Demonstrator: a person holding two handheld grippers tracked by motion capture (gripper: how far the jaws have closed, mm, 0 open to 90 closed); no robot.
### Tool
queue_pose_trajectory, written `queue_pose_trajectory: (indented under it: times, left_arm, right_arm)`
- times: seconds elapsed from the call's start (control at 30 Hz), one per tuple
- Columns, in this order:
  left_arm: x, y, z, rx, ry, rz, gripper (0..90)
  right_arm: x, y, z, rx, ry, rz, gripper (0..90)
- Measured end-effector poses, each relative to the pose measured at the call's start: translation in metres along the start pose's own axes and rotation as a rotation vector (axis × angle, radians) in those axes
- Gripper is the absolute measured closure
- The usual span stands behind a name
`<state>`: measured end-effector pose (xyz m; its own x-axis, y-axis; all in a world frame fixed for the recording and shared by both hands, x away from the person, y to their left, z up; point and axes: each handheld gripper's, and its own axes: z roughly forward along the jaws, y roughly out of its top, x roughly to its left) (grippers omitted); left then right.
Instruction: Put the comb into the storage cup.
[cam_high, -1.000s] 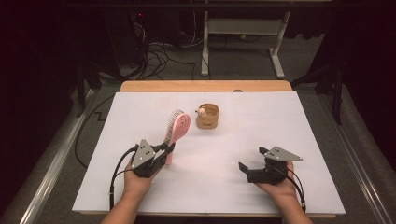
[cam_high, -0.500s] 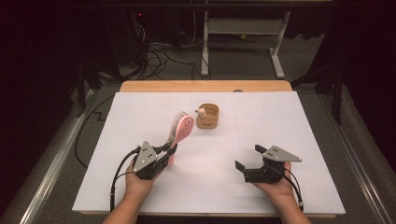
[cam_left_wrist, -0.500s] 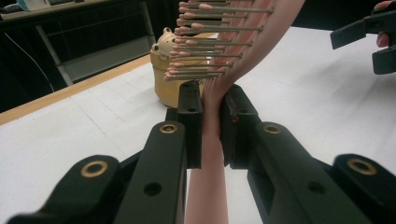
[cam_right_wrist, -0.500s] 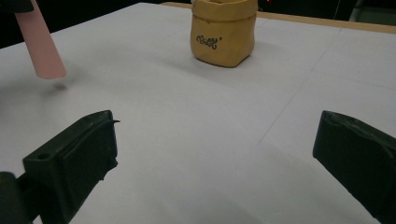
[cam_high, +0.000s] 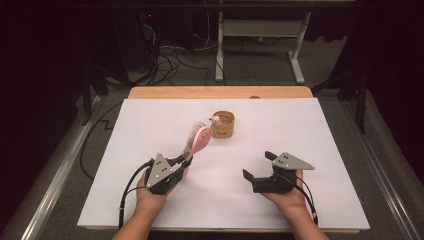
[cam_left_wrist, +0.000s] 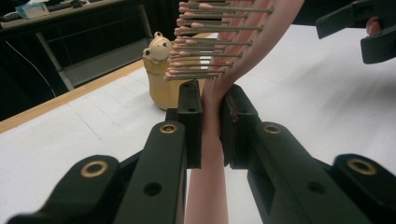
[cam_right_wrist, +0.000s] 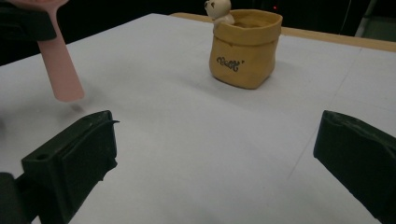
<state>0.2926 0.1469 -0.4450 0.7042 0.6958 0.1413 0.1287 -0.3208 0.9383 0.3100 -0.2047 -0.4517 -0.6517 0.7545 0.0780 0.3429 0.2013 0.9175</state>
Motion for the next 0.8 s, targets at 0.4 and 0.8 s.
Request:
queue_pose_trajectory:
  times: [0.4, 0.8]
  left_arm:
    - [-0.007, 0.000, 0.005, 0.007, -0.003, 0.022, 80.5]
    - [-0.010, 0.001, 0.006, 0.004, -0.007, 0.027, 80.5]
  right_arm:
    - [0.025, 0.022, 0.015, -0.031, 0.066, -0.015, 0.4]
    - [0.049, 0.036, 0.027, -0.044, 0.125, -0.039, 0.4]
